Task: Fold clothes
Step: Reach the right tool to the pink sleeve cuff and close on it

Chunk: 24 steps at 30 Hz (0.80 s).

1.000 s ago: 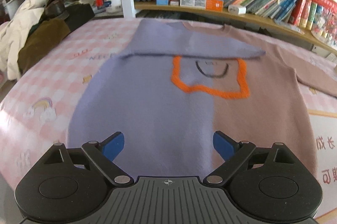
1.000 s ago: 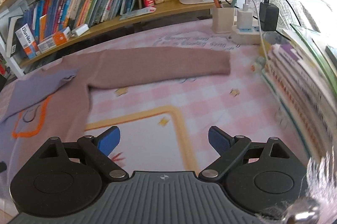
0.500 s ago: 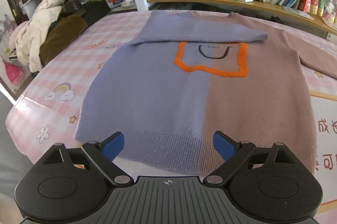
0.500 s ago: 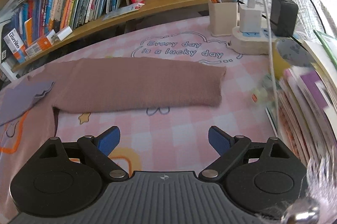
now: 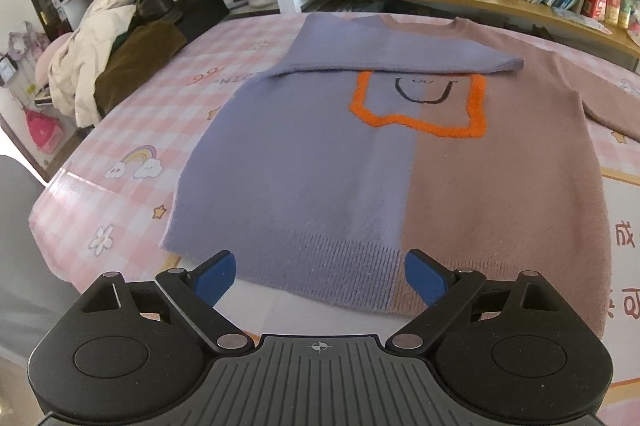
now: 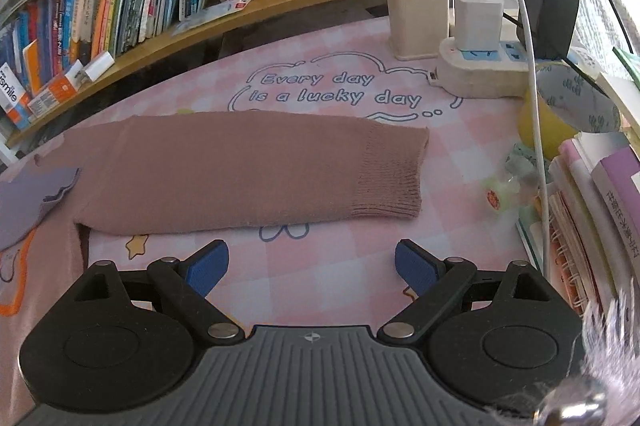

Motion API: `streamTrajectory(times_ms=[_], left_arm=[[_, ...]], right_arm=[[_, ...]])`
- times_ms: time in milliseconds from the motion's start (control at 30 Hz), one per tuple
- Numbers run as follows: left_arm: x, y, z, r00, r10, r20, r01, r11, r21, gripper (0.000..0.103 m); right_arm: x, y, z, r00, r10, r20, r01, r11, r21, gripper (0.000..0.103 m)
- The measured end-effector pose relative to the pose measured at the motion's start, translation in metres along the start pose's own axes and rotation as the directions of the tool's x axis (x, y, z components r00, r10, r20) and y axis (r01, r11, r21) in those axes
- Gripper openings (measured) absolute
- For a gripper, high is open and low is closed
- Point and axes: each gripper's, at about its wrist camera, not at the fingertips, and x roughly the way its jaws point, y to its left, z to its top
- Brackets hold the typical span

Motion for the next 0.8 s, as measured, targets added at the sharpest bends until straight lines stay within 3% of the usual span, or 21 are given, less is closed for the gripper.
streamTrajectory(times_ms=[533,800], left_arm=[[-0.005,0.001,-0.004,0.999,0.034,-0.014,-0.034,0.999,0.001,0.094],[-0.011,0.004,-0.007,0.999,0.046,-0.001,-0.046,0.999,-0.001,0.094]], right_arm=[[0.019,0.006,0.02,0.993,0.113,0.018,-0.114,0.989,0.09,0.09],[0.025,0.005,0.024,0.977,0.208,0.053,-0.215,0.96,0.181,0.079]])
